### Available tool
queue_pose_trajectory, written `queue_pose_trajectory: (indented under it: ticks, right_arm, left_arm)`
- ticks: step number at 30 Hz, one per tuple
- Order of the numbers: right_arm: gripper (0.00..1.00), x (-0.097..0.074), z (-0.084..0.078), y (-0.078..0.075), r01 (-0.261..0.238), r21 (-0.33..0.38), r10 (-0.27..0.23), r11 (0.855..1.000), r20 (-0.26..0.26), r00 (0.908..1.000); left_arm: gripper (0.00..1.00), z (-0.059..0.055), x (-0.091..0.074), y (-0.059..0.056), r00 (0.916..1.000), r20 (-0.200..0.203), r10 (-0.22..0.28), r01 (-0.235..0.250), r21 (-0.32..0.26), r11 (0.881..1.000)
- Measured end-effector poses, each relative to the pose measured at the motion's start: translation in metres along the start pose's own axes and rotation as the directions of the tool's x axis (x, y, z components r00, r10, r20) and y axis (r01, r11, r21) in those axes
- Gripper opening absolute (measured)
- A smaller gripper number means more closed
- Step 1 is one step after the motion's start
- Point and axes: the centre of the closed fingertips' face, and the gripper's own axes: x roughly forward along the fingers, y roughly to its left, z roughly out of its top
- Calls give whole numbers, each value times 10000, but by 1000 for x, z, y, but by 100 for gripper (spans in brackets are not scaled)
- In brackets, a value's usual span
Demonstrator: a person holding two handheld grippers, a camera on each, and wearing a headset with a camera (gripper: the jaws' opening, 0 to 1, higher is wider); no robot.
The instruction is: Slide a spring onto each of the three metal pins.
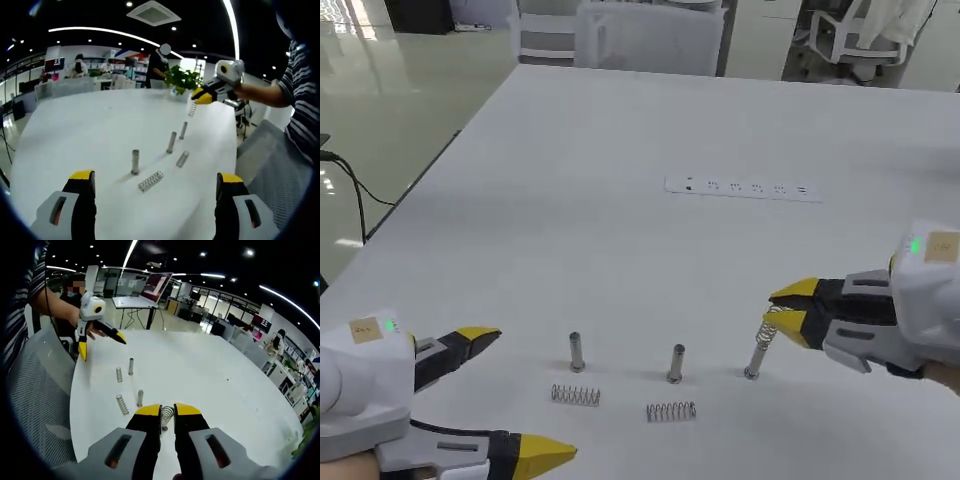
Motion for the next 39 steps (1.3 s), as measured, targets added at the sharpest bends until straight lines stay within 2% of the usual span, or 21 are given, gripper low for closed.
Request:
queue_pose_trajectory:
  ticks: [13,21,39]
  right_arm:
    - [6,6,-14,-5,-24,297,34,9996,-336,9994]
    - [6,12,-14,-5,-54,343,69,9994,-421,9991]
    - [6,23,-37,-2,-77,494,118,9987,-830,9965]
  left_arm:
    - [98,0,-6,4,9998,57,215,-215,-124,9997]
    - [98,-1,-8,4,9997,10,260,-260,-173,9995]
    - [97,-5,-10,3,9993,-78,359,-361,-293,9989]
